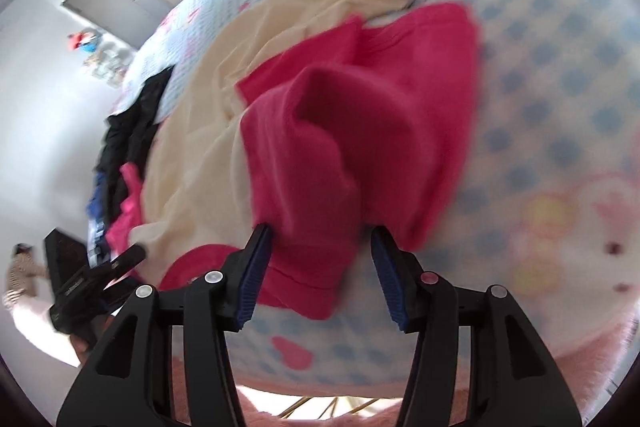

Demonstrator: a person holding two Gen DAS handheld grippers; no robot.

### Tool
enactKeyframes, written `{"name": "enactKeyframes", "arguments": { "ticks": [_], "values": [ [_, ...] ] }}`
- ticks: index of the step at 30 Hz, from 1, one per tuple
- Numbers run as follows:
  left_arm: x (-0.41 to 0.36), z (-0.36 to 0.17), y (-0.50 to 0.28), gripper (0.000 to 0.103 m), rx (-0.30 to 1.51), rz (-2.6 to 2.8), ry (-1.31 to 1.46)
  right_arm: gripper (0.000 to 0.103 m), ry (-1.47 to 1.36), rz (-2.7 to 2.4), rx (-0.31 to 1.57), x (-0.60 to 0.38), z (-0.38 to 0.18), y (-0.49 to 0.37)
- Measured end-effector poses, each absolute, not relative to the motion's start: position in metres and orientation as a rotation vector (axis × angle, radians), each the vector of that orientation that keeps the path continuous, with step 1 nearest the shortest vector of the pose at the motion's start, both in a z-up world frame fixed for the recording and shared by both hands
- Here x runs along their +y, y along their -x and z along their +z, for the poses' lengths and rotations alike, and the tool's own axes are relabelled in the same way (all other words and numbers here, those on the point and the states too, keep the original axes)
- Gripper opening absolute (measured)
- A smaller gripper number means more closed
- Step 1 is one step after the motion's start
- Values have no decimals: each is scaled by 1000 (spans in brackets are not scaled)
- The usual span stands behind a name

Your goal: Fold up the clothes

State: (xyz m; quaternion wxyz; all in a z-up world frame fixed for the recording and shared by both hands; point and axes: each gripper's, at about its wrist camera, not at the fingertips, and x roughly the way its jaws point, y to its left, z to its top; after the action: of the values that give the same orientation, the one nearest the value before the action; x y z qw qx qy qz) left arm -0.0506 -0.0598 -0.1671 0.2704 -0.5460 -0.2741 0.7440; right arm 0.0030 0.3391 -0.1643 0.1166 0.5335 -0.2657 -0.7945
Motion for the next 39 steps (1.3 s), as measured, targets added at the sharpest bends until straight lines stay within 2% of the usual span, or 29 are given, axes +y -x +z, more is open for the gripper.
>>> {"name": "enactKeyframes", "arguments": {
  "ticks": [1, 2, 4, 8, 10, 13, 15, 16, 17, 18, 19, 21, 22, 23, 24, 25, 27, 32, 34, 35, 36, 37, 38, 39],
  "values": [
    [-59, -164, 49, 20, -728, 2021, 1466, 24, -1555, -2293, -763, 333, -165, -2],
    [-58, -161, 47, 18, -717, 2039, 1460, 15, -1548, -2282, -731, 328, -164, -3],
    [-62, -156, 40, 14, -718, 2065, 1454, 9, -1531, -2297, -639, 317, -158, -8],
    [-86, -160, 19, 12, -747, 2102, 1491, 6, -1561, -2325, -507, 309, -153, -24],
    [-94, -181, 13, 12, -721, 2090, 1577, 6, -1645, -2325, -463, 309, -168, -29],
    [-100, -193, 10, 12, -841, 1978, 1543, 9, -1667, -2237, -603, 318, -186, -34],
    [-100, -187, 11, 26, -878, 1947, 1472, 13, -1598, -2247, -659, 323, -178, -36],
    [-97, -187, 15, 51, -866, 1963, 1474, 21, -1561, -2261, -669, 325, -171, -35],
    [-94, -187, 20, 68, -853, 1980, 1478, 26, -1524, -2275, -680, 327, -165, -34],
    [-90, -187, 25, 69, -841, 1997, 1482, 30, -1494, -2291, -696, 329, -161, -32],
    [-87, -187, 29, 67, -828, 2014, 1486, 35, -1481, -2302, -714, 332, -159, -28],
    [-80, -188, 37, 44, -797, 2036, 1502, 36, -1494, -2308, -738, 333, -162, -15],
    [-77, -188, 40, 23, -780, 2040, 1514, 32, -1519, -2311, -730, 333, -165, -8],
    [-73, -189, 43, 18, -762, 2044, 1527, 25, -1540, -2320, -699, 331, -166, -5],
    [-73, -188, 41, 17, -774, 2058, 1536, 11, -1546, -2327, -662, 328, -164, -6],
    [-77, -184, 38, 13, -782, 2082, 1531, 9, -1541, -2337, -633, 324, -160, -9],
    [-85, -176, 30, 11, -790, 2121, 1520, 5, -1521, -2376, -596, 321, -148, -18],
    [-105, -166, 7, 9, -826, 2061, 1505, 4, -1465, -2362, -590, 317, -134, -42],
    [-110, -166, 1, 10, -853, 2028, 1497, 7, -1458, -2308, -593, 315, -135, -45],
    [-112, -171, 4, 14, -851, 2002, 1521, 7, -1456, -2290, -615, 317, -137, -44],
    [-114, -178, 7, 20, -848, 1976, 1546, 12, -1459, -2287, -643, 323, -141, -44],
    [-119, -187, 13, 42, -888, 1972, 1579, 20, -1469, -2303, -689, 332, -146, -43],
    [-124, -196, 20, 53, -931, 1969, 1613, 23, -1481, -2325, -744, 339, -150, -40],
    [-130, -203, 24, 53, -993, 1952, 1610, 27, -1487, -2338, -788, 346, -153, -37]
  ]
}}
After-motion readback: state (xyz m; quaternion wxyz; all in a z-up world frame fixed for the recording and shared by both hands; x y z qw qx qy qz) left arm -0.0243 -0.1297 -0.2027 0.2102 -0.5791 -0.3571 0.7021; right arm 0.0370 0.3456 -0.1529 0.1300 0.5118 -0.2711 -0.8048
